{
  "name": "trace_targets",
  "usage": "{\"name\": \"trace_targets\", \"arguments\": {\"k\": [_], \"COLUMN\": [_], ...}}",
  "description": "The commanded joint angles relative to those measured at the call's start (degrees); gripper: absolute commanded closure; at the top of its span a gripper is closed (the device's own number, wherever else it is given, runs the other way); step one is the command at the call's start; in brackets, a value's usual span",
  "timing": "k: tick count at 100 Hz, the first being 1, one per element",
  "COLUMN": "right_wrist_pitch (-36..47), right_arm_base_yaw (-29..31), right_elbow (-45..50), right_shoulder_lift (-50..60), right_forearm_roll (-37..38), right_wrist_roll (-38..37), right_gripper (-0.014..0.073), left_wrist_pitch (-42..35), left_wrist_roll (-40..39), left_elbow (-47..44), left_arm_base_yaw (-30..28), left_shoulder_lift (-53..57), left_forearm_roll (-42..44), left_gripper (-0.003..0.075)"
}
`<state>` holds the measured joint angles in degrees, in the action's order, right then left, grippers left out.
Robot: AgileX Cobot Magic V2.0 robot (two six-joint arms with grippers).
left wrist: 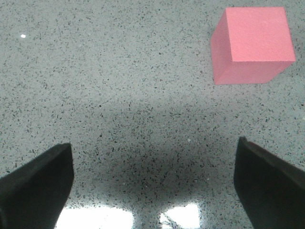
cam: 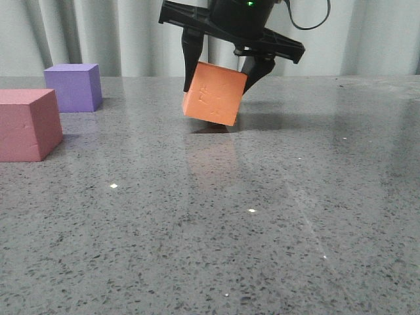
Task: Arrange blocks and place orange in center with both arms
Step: 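Lift the orange cube with the right gripper and carry it toward table center, then set the orange cube down and open the right gripper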
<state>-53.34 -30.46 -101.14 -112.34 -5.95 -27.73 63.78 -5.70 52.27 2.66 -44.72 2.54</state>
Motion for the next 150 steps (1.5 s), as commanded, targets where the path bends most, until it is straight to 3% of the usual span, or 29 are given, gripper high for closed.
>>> {"name": "trace_targets", "arguments": {"k": [1, 88, 118, 150], "right_wrist_pitch": [1.95, 3.11, 2.73, 2.44], "right_arm_base_yaw": [-0.11, -0.11, -0.11, -0.11], "right_elbow": [-2.01, -1.71, -1.71, -2.61], "right_shoulder_lift": [3.13, 3.07, 3.07, 3.65], "right_forearm_roll": [0.53, 0.75, 0.70, 0.70], "right_wrist_roll": [0.02, 0.07, 0.07, 0.73], "right_gripper": [0.0169, 0.0164, -0.0068, -0.0069], "left_wrist_pitch": [-2.45, -2.07, -1.88, -1.84], "left_wrist_roll": [-0.07, -0.07, -0.07, -0.07], "left_elbow": [1.89, 1.89, 1.89, 1.89], "left_arm_base_yaw": [0.04, 0.04, 0.04, 0.04], "left_shoulder_lift": [-0.03, -0.03, -0.03, -0.03], "left_forearm_roll": [-0.03, -0.03, -0.03, -0.03], "left_gripper": [0.0083, 0.0083, 0.0083, 0.0083]}}
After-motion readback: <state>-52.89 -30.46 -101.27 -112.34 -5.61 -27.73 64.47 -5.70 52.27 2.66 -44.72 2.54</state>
